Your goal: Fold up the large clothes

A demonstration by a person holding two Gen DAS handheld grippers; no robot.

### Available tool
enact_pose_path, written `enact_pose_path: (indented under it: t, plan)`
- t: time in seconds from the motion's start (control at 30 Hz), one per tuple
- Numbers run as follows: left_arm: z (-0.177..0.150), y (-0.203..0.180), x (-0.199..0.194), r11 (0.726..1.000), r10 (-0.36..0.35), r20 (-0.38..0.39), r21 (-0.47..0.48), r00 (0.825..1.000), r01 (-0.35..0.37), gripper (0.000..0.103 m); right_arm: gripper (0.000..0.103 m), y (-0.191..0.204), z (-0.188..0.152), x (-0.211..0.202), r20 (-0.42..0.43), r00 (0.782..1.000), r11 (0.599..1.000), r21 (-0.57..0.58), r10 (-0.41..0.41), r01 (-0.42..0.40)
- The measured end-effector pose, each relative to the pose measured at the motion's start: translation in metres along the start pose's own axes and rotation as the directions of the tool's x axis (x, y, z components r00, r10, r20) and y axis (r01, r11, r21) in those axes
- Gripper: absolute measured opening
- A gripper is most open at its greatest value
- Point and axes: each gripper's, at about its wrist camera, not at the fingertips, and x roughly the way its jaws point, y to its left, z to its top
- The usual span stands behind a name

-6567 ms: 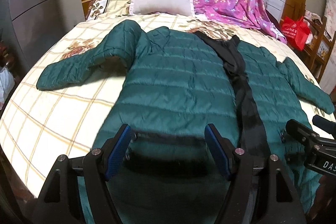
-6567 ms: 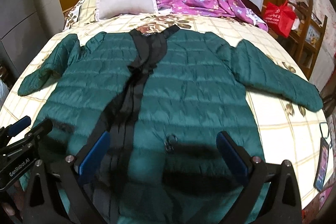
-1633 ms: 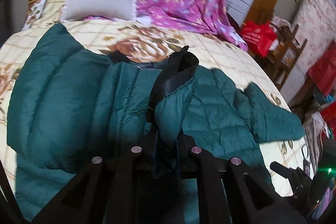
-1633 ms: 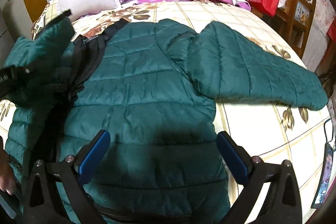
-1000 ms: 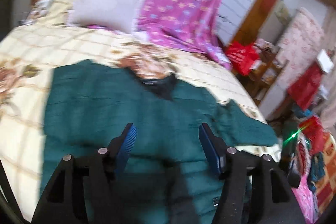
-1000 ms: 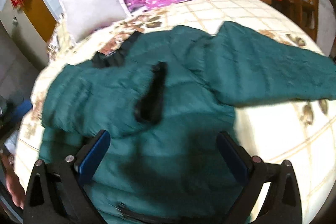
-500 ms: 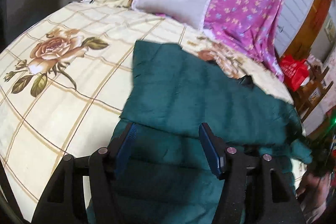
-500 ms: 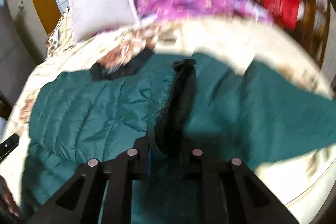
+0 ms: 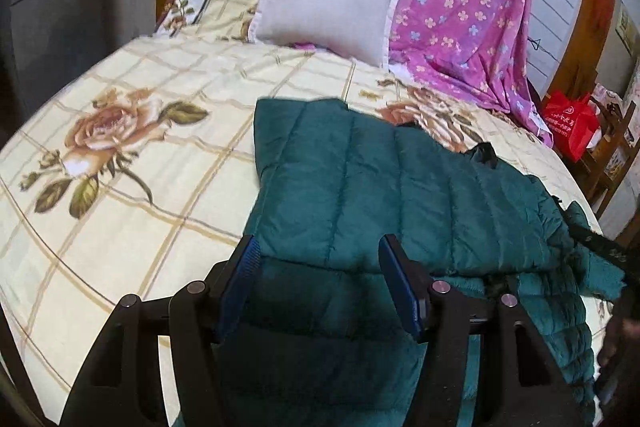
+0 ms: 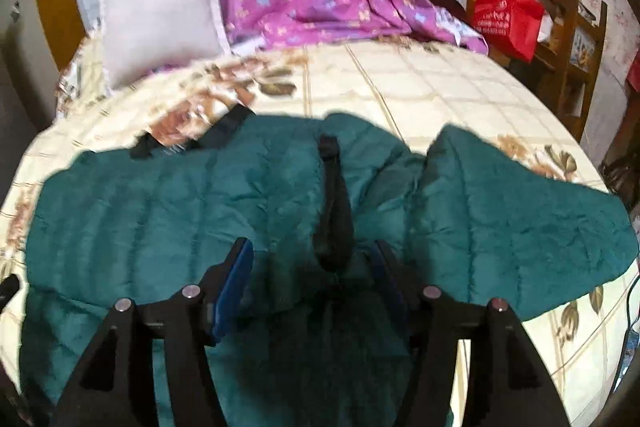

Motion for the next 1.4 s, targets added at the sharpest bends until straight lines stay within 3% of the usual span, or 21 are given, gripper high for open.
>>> enact_pose_path:
  t: [0.17, 0.27, 0.37, 0.47, 0.6, 0.77, 0.93, 1.07, 1.4]
  plan:
    - [0.004, -0.005, 0.002, 0.998, 0.036, 0.021, 0.05, 0.999, -0.037, 0.043, 0.064, 0.034, 0.014, 0.005, -0.022, 0.994, 0.992, -0.066, 0.106, -0.107]
    - [0.007, -0.005, 0.009, 0.997, 0.045, 0.011, 0.063, 0.999, -0.046, 0.043, 0.064, 0.043, 0.013, 0.024, -0.048, 0.995, 0.992, -0.087, 0.084, -0.088]
    - [0.01, -0.004, 0.015, 0.996, 0.06, 0.008, 0.069, 0.998, -0.06, 0.043, 0.064, 0.03, 0.004, 0.052, -0.108, 0.993, 0.999, -0.007, 0.053, -0.054]
    - [0.011, 0.001, 0.022, 0.996, 0.07, -0.004, 0.06, 0.998, -0.07, 0.043, 0.064, 0.018, -0.012, 0.066, -0.114, 0.99, 0.996, 0.039, 0.083, -0.079]
    - [0.01, 0.008, 0.03, 0.998, 0.066, -0.037, 0.025, 0.997, -0.065, 0.043, 0.064, 0.029, -0.011, 0.06, -0.141, 0.989, 0.998, -0.043, 0.037, -0.043]
    - [0.01, 0.007, 0.029, 0.997, 0.069, -0.029, 0.027, 0.997, -0.069, 0.043, 0.065, 0.028, -0.01, 0.029, -0.102, 0.993, 0.997, -0.041, 0.055, -0.06]
    - [0.009, 0.005, 0.032, 0.997, 0.074, -0.035, 0.038, 0.997, -0.073, 0.043, 0.074, 0.024, -0.02, 0.038, -0.123, 0.992, 0.997, -0.077, -0.012, 0.003]
    - [0.007, 0.002, 0.031, 0.996, 0.077, -0.044, 0.045, 0.996, -0.075, 0.043, 0.074, 0.025, -0.024, 0.045, -0.144, 0.99, 0.996, -0.087, -0.008, -0.004]
    - [-0.003, -0.023, 0.007, 0.994, 0.032, -0.01, 0.106, 0.999, -0.031, 0.043, 0.076, 0.016, -0.053, -0.01, -0.109, 0.994, 0.995, -0.096, 0.005, -0.016]
